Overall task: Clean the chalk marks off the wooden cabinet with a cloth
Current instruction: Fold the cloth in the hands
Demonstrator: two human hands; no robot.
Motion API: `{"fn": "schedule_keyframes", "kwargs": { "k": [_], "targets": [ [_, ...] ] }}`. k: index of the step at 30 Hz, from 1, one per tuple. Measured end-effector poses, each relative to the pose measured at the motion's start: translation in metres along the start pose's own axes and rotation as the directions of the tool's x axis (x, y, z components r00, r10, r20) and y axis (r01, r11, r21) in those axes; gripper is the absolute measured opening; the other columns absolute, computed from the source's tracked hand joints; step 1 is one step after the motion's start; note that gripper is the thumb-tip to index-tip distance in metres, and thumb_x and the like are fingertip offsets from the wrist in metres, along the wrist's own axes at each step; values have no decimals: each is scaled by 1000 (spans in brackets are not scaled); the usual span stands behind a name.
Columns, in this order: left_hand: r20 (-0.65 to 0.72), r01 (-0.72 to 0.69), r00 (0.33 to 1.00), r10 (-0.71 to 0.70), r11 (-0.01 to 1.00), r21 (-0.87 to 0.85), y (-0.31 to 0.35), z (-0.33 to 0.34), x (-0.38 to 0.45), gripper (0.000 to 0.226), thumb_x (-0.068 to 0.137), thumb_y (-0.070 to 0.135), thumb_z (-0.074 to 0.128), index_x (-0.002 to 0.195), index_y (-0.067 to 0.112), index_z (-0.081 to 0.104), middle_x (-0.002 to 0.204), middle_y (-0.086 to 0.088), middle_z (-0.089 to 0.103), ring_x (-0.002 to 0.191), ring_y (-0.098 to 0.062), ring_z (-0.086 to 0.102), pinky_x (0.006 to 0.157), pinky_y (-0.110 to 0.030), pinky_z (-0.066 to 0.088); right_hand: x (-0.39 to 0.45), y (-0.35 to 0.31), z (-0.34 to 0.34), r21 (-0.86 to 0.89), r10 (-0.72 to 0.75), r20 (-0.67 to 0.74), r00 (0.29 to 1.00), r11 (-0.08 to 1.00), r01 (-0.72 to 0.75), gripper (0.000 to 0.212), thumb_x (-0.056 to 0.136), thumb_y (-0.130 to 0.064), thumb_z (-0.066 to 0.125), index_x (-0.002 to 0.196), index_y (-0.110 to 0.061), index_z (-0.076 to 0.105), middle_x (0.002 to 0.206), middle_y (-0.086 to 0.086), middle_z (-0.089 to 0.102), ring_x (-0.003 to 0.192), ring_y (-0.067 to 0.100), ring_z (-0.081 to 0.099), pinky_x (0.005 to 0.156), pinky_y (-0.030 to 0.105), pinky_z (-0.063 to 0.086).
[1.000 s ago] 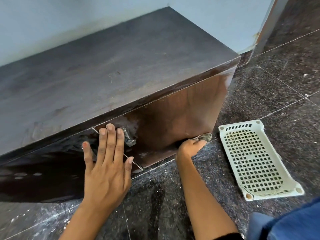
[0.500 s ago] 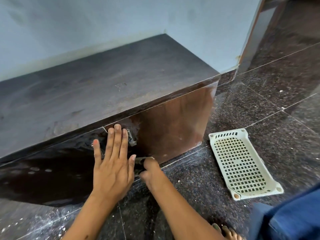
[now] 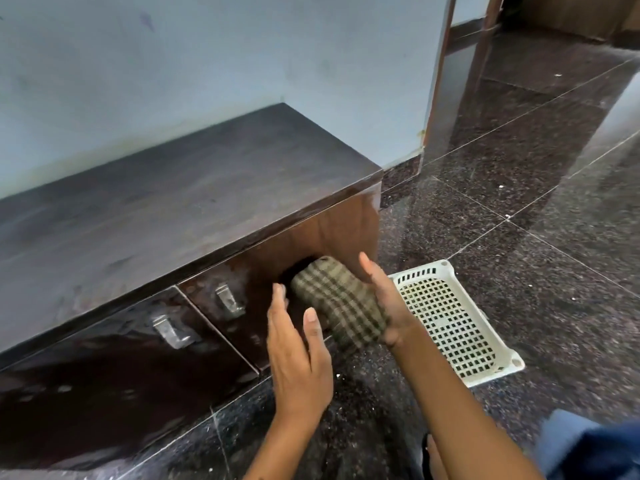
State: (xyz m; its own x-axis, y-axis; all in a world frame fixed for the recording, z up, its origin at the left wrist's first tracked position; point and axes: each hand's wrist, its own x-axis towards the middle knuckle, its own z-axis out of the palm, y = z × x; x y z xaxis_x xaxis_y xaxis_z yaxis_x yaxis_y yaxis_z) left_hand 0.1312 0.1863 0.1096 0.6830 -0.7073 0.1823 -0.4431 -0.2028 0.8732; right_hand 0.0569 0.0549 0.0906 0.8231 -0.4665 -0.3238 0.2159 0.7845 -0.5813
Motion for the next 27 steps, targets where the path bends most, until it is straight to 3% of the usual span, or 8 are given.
{"fn": "schedule_keyframes", "kwargs": {
  "k": [2,4,8,12,17,21,23,27],
  "targets": [
    [126,349,936,-329,917,-196,3,24,6,61,95,50,40,146,19,30,145,3,42,130,-11,42,108,-31,33,-7,-16,-14,-127,-33,32,999,991,36,49,67,-32,82,105,-4,71,106,17,69,95,24,68,90,35,53],
    [300,623,782,-546,684,-379,2,49,19,39,94,41,50,124,16,55,127,-6,60,109,-18,57,96,-35,46,-9,-27,-30,-248,-15,0,1000,969,14,31,75,-16,74,103,-5,70,99,16,71,84,24,70,78,34,58],
    [504,774,628,-593,415,-478,-7,96,29,19,93,28,56,100,13,65,97,-9,69,78,-18,63,71,-35,51,-9,-38,-74,-401,-58,-245,968,915,-47,39,78,-14,71,114,-1,60,106,21,68,90,30,67,88,43,54],
    [610,835,551,-570,376,-402,-23,150,31,17,93,23,57,105,13,64,84,-2,71,76,-15,64,72,-35,51,-10,-34,-133,-475,-121,-489,864,868,-147,30,84,-22,69,103,1,64,101,22,69,86,30,68,86,44,55],
    [655,895,438,-616,372,-248,-45,224,34,26,99,15,46,124,12,54,105,-11,66,84,-22,62,66,-33,50,-10,-23,-205,-417,-190,-742,642,881,-221,25,92,-20,59,92,4,66,90,22,70,80,33,67,83,47,55],
    [675,905,389,-627,397,-153,-61,272,29,39,101,26,38,139,20,40,132,-12,54,117,-30,54,94,-43,45,-9,-12,-241,-513,-300,-793,531,799,-313,22,93,-20,55,75,-10,62,77,12,66,77,30,63,79,43,51],
    [664,894,399,-633,428,-129,-67,284,25,41,101,30,35,143,26,35,139,-8,47,124,-28,48,101,-44,38,-9,-9,-245,-583,-381,-778,499,736,-345,10,93,-21,56,91,-15,64,87,3,63,85,23,60,79,37,46],
    [643,871,413,-646,485,-72,-73,293,18,47,100,43,35,137,16,43,137,-7,49,124,-25,48,103,-40,38,-7,0,-252,-629,-447,-772,451,636,-447,34,91,-24,61,124,-17,54,115,6,64,99,21,60,84,32,49]
  ]
}}
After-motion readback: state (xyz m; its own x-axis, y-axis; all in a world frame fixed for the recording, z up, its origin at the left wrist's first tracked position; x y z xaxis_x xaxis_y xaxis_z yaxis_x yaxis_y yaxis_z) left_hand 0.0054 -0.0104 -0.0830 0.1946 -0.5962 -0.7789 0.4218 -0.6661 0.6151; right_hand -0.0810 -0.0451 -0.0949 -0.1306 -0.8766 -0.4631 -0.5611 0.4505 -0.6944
